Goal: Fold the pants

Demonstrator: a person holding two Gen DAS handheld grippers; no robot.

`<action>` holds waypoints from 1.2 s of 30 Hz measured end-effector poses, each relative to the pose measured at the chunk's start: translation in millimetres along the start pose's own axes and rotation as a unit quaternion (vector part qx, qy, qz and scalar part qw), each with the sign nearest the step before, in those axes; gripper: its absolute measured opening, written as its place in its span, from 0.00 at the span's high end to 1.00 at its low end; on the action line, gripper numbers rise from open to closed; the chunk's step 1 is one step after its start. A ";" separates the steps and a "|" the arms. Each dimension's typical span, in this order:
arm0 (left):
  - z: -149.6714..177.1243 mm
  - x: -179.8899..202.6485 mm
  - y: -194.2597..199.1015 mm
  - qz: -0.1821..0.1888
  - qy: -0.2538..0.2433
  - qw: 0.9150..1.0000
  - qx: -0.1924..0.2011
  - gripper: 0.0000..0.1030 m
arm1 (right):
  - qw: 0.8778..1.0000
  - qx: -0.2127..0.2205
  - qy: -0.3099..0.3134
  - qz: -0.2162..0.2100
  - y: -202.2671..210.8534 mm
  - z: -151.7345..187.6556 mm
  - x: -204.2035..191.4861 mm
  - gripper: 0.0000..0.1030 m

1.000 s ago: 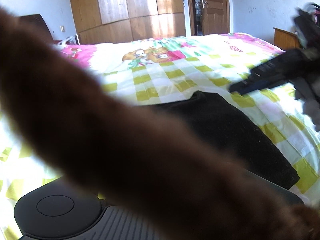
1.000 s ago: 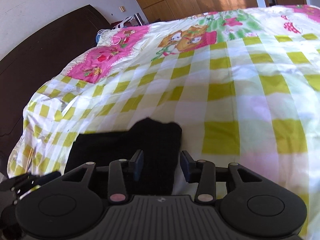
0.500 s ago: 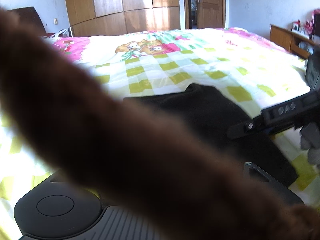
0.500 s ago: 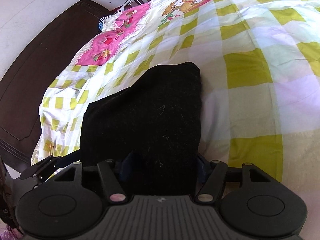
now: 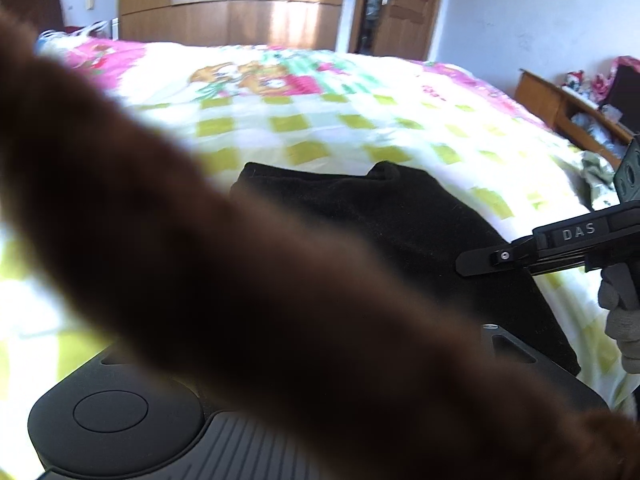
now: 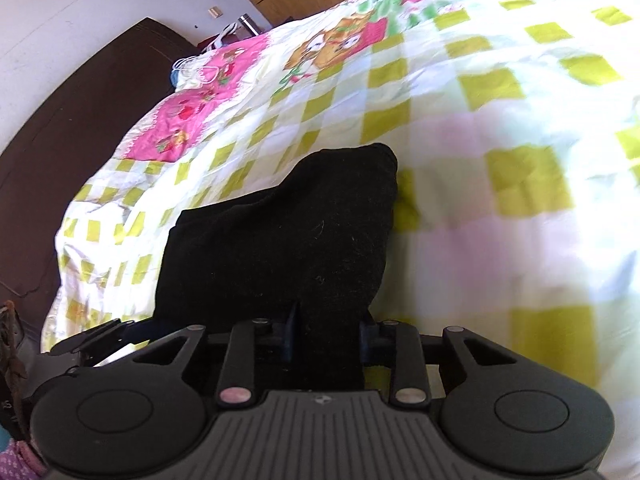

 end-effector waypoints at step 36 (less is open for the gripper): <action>-124.1 39.3 -65.5 -0.028 -0.095 0.995 -0.017 0.74 | 0.940 0.126 0.298 0.102 32.6 73.9 -130.6 0.71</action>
Point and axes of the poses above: each gripper's, at about its wrist camera, not at the fingertips, and y roughly against the way its jaws point, x to its right, z to its underside, the point moved 2 cm from there along -y, roughly the way its jaws point, and after that the axes turned 8 degrees about -x, right-handed, at the moved point
